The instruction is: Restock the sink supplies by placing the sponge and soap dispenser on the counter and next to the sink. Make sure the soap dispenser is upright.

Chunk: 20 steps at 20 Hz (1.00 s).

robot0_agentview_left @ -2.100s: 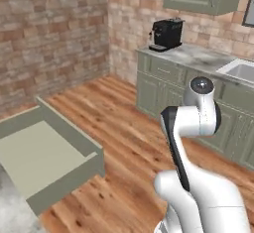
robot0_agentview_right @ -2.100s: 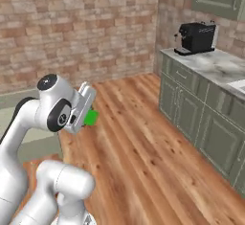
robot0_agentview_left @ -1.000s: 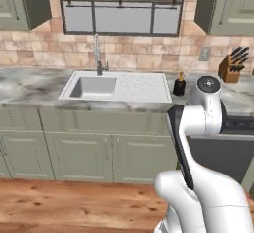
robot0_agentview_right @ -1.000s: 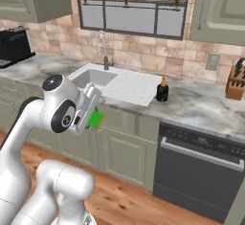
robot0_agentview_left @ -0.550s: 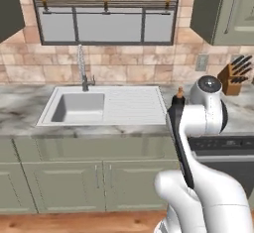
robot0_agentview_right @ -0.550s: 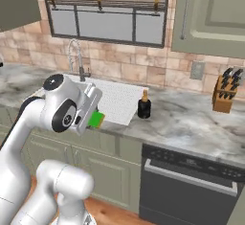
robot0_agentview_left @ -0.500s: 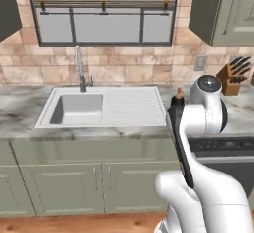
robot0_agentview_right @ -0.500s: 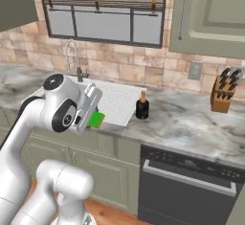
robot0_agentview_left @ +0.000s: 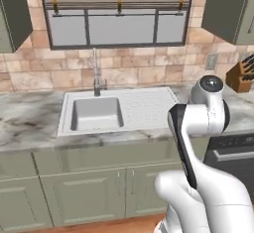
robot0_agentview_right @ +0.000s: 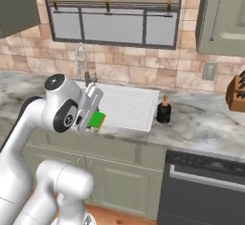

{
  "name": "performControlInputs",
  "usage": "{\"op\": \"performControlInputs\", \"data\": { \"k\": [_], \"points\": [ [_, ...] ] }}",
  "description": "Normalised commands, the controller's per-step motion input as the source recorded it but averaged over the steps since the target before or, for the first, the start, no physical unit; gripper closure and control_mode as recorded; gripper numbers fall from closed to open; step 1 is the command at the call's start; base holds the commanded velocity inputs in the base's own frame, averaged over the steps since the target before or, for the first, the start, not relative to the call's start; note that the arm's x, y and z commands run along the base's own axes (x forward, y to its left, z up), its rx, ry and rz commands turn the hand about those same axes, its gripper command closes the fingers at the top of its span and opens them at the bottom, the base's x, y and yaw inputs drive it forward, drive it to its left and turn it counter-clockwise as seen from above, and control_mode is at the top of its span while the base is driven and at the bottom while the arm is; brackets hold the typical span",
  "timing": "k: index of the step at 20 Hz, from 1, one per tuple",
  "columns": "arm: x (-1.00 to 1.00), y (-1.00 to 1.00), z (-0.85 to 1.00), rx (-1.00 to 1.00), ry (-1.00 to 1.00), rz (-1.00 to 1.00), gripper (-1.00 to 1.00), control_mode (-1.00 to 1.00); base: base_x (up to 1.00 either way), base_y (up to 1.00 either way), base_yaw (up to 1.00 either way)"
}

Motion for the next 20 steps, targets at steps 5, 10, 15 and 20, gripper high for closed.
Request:
{"op": "performControlInputs", "data": {
  "k": [5,10,15,20],
  "points": [
    [0.00,0.00,0.00,0.00,0.00,0.00,1.00,1.00,0.46,1.00,-0.18],
    [0.00,0.00,0.00,0.00,0.00,0.00,1.00,1.00,0.58,1.00,-0.13],
    [0.00,0.00,0.00,0.00,0.00,0.00,1.00,1.00,0.18,0.96,-0.03],
    [0.34,0.53,-0.11,0.00,0.09,0.00,1.00,-1.00,0.00,0.16,0.00]
  ]
}}
